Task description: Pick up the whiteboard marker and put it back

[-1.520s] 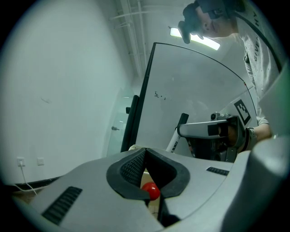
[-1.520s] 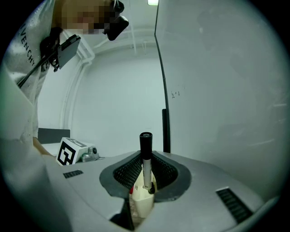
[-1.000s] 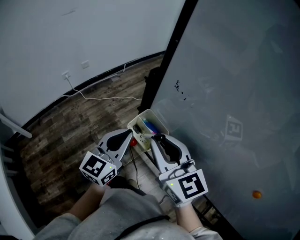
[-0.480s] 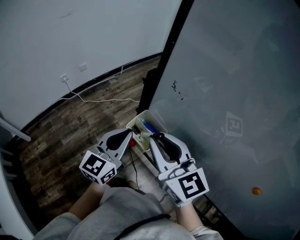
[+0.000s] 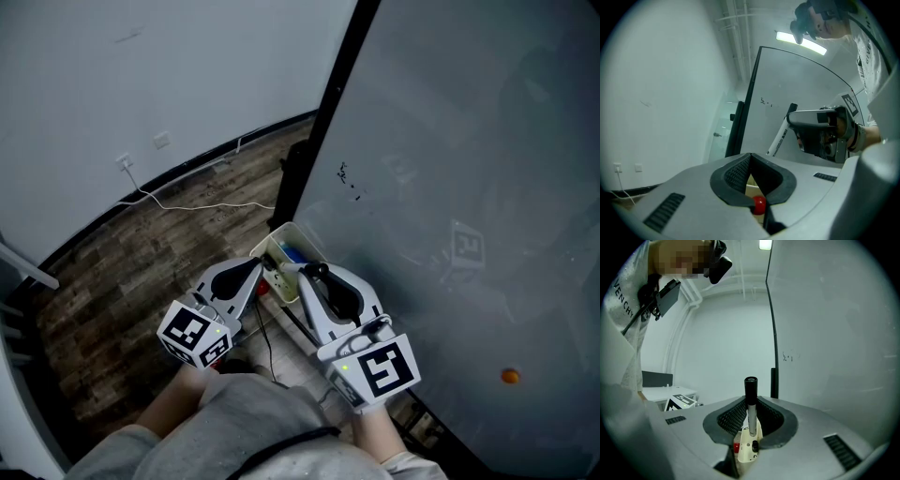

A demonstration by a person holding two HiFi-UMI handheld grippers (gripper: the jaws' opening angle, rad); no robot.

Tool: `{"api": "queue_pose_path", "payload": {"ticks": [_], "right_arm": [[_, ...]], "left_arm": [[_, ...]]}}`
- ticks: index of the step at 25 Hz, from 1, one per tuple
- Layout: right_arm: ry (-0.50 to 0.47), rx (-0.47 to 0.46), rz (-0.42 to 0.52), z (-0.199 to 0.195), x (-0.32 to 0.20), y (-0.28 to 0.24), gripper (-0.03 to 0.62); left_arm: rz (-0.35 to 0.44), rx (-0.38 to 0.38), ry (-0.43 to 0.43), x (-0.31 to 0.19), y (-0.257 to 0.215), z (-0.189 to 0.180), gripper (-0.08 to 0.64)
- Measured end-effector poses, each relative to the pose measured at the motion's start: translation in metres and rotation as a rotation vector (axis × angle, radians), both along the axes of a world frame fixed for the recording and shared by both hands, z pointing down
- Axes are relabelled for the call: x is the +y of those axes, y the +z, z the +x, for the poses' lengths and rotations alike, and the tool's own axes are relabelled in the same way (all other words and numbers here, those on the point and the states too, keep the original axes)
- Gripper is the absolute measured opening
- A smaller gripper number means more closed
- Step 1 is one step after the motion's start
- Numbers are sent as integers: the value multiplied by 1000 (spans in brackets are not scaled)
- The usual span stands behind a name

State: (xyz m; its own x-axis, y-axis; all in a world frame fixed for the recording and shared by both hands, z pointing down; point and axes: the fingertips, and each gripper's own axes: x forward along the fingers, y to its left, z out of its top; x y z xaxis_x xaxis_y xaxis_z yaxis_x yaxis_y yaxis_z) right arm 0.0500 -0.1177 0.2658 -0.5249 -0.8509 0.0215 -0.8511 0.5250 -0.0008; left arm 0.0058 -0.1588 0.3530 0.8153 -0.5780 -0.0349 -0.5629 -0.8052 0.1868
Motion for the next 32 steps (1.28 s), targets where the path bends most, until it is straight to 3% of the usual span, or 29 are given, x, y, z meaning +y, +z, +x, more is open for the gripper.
{"api": "queue_pose_path", "payload": {"ticks": [4,32], "right_arm": [[14,10,-35,3,1,2,76],[4,35,10,1,7,-8,76]], "left_arm": [[1,-3,6,1,0,1,11],[31,15,15,4,0,3,11]]}}
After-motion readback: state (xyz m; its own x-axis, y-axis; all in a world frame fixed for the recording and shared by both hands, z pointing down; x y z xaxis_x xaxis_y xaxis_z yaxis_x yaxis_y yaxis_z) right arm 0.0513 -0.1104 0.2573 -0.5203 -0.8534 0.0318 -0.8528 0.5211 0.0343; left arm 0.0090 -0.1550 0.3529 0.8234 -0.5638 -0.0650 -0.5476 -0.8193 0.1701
